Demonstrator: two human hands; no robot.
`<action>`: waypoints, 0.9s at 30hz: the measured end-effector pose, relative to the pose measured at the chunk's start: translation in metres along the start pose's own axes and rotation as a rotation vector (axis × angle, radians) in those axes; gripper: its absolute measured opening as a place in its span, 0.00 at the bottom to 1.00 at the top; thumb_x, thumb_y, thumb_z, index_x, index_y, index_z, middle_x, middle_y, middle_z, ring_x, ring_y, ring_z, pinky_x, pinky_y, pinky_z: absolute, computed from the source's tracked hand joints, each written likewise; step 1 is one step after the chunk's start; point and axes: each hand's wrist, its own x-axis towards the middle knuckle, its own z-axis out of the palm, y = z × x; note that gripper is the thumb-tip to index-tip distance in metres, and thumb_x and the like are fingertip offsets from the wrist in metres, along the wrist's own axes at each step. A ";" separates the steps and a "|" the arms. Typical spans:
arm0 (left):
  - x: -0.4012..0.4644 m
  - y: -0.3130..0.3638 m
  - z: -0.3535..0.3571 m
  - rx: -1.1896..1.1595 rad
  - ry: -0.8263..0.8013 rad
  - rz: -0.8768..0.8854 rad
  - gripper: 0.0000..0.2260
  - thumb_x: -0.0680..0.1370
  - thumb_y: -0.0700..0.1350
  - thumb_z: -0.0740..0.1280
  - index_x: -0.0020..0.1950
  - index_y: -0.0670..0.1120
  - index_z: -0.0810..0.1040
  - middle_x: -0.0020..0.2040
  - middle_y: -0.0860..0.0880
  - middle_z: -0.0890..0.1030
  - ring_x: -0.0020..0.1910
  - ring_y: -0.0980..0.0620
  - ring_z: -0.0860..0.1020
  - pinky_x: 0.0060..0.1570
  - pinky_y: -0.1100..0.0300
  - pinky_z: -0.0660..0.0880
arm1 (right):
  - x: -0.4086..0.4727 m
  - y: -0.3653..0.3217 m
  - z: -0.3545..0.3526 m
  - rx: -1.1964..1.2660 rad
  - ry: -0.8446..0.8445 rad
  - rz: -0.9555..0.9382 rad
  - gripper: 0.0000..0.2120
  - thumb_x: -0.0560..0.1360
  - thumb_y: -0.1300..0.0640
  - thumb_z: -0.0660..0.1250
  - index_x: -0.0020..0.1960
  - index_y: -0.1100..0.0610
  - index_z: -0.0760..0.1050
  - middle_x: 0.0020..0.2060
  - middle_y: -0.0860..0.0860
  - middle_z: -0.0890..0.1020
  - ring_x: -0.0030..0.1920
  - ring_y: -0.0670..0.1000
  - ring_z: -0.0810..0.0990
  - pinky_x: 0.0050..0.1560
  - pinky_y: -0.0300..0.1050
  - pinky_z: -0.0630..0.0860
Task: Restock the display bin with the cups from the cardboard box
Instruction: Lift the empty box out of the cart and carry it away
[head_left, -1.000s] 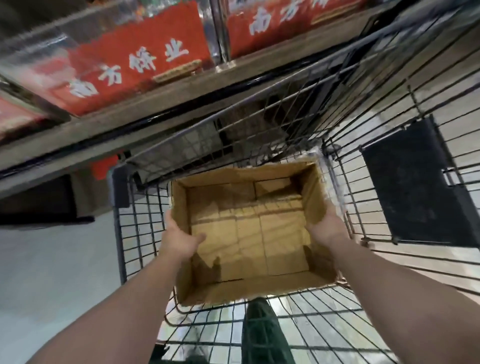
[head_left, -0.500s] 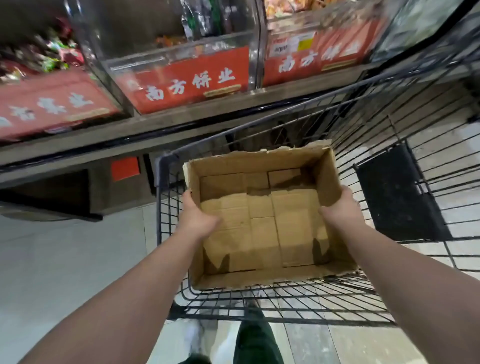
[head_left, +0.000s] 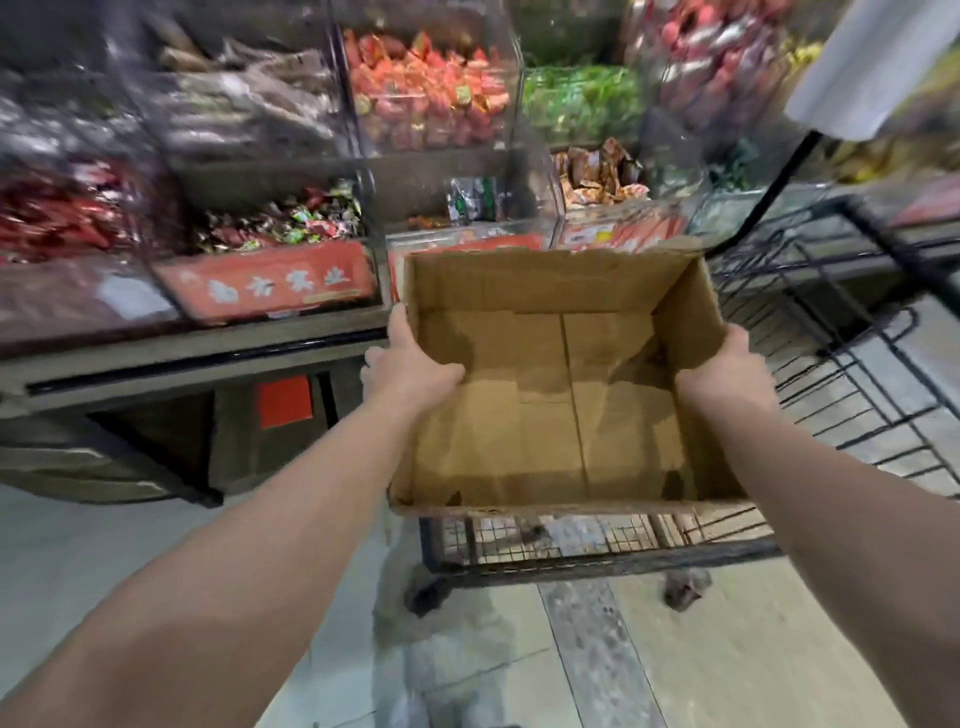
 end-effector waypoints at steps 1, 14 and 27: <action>-0.003 -0.005 -0.011 -0.002 0.022 -0.004 0.45 0.70 0.57 0.71 0.76 0.61 0.41 0.72 0.38 0.61 0.67 0.37 0.66 0.63 0.44 0.70 | -0.009 -0.009 -0.003 0.004 0.003 -0.019 0.35 0.71 0.53 0.67 0.73 0.46 0.55 0.61 0.61 0.74 0.61 0.65 0.73 0.61 0.63 0.72; -0.063 -0.182 -0.203 -0.140 0.428 -0.304 0.45 0.70 0.58 0.71 0.76 0.60 0.43 0.72 0.38 0.63 0.70 0.37 0.64 0.66 0.46 0.65 | -0.186 -0.199 0.047 0.040 -0.199 -0.492 0.31 0.72 0.54 0.69 0.69 0.55 0.59 0.59 0.59 0.75 0.59 0.64 0.76 0.59 0.61 0.74; -0.182 -0.529 -0.502 -0.228 0.738 -0.635 0.48 0.68 0.59 0.72 0.77 0.59 0.43 0.70 0.37 0.66 0.67 0.36 0.68 0.67 0.46 0.67 | -0.590 -0.446 0.208 -0.050 -0.556 -0.938 0.33 0.68 0.51 0.67 0.69 0.55 0.60 0.59 0.58 0.76 0.59 0.63 0.77 0.60 0.58 0.75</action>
